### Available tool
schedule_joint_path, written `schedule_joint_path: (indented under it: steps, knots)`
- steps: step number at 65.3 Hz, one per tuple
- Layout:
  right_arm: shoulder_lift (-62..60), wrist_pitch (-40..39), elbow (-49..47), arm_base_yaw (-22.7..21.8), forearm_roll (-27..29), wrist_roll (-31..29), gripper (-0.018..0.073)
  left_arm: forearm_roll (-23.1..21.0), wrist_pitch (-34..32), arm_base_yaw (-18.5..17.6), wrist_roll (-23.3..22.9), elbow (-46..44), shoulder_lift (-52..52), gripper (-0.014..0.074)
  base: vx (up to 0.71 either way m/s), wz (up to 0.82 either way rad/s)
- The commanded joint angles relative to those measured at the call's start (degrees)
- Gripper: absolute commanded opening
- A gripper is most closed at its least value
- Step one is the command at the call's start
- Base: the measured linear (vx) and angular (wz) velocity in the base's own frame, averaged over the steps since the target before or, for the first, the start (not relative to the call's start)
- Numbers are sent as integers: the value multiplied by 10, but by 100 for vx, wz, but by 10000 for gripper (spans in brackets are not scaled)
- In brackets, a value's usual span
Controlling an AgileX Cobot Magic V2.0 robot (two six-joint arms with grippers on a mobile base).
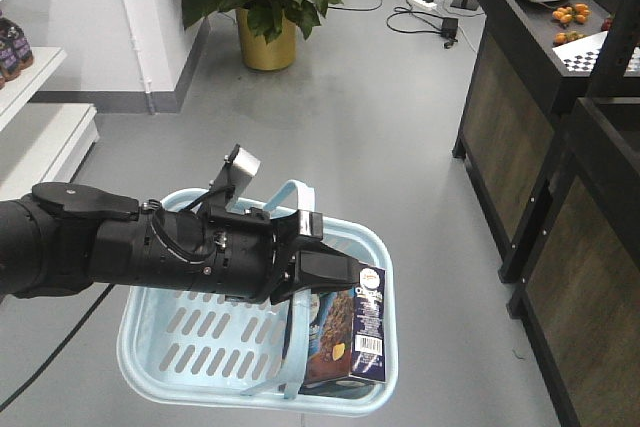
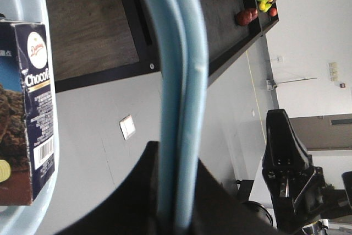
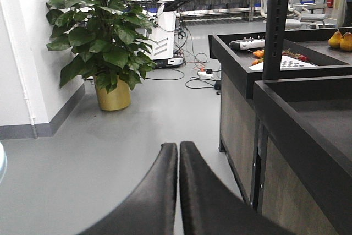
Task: Left arm holds basket, right arm returns cookies
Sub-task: 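Hold the basket with the left gripper while turning past the potted plant, then hold the basket with the left gripper while approaching the snack shelf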
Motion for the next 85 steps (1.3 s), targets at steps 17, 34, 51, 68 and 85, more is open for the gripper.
schedule_joint_path:
  steps: [17, 34, 51, 68, 85]
  knots:
    - [-7, -38, 2, -3, -2, -3, -8, -36, 26, -2, 9, -17, -30, -6, 25, -6]
    - [-7, -38, 2, -3, -2, -3, -8, -36, 26, -2, 9, -17, -30, -6, 27, 0]
    - [-7, -38, 2, -3, -2, -3, -8, -36, 26, -2, 9, -17, -30, -6, 28, 2]
    - [-7, -38, 2, -3, -2, -3, -8, -36, 26, -2, 9, -17, -30, -6, 29, 0]
    - [-7, -38, 2, -3, -2, -3, -8, -36, 25, -2, 9, -17, -30, -6, 30, 1]
